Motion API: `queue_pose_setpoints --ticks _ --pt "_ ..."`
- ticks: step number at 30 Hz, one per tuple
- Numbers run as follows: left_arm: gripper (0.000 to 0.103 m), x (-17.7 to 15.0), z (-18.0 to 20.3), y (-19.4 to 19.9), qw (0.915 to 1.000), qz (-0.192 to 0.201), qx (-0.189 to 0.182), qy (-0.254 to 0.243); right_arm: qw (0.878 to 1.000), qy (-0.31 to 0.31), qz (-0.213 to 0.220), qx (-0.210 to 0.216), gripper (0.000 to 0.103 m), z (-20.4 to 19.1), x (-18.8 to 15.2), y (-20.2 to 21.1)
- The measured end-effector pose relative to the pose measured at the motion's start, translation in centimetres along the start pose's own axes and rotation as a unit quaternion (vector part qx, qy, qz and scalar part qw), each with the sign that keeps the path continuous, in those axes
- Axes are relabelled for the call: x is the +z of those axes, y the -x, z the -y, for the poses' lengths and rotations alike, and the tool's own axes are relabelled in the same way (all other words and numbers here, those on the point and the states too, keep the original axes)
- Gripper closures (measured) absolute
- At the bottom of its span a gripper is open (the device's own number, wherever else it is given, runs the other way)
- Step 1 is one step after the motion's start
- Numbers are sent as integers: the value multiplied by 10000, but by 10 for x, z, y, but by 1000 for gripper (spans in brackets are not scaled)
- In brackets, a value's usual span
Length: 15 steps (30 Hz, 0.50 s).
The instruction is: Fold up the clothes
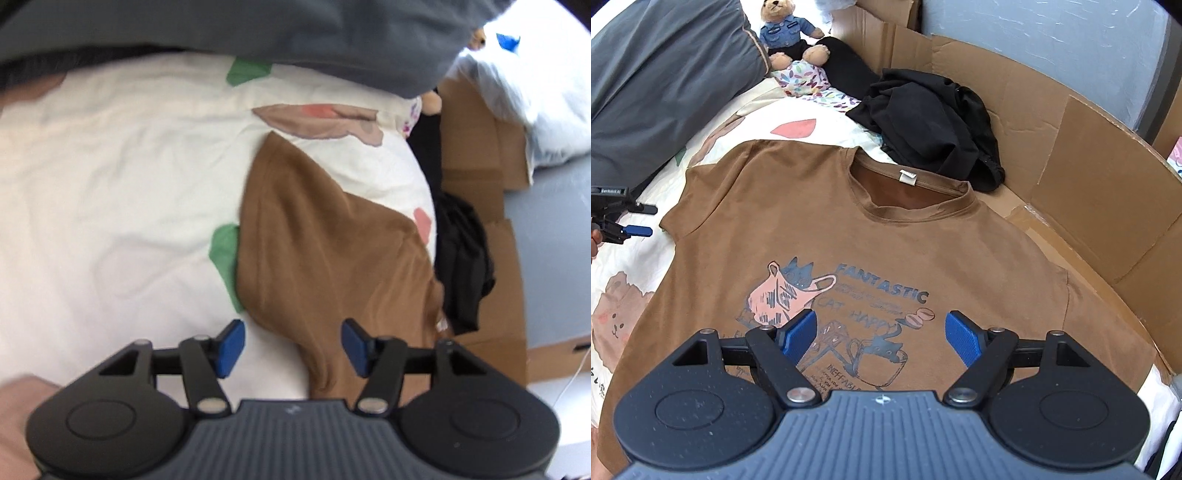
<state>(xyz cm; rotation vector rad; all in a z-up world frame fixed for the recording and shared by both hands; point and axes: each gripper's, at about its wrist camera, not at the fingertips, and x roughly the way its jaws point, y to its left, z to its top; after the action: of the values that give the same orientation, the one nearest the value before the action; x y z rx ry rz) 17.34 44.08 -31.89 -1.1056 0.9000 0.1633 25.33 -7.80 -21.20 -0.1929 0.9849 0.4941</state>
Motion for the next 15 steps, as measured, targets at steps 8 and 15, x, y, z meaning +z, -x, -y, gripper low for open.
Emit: queue_pose_setpoints --ticks 8,15 --pt "46 -19 -3 -13 9947 224 -528 852 9997 244 -60 36 22 -9 -2 -5" --pt "50 -26 -9 -26 9867 677 -700 1300 9995 299 -85 42 22 -11 -7 -6"
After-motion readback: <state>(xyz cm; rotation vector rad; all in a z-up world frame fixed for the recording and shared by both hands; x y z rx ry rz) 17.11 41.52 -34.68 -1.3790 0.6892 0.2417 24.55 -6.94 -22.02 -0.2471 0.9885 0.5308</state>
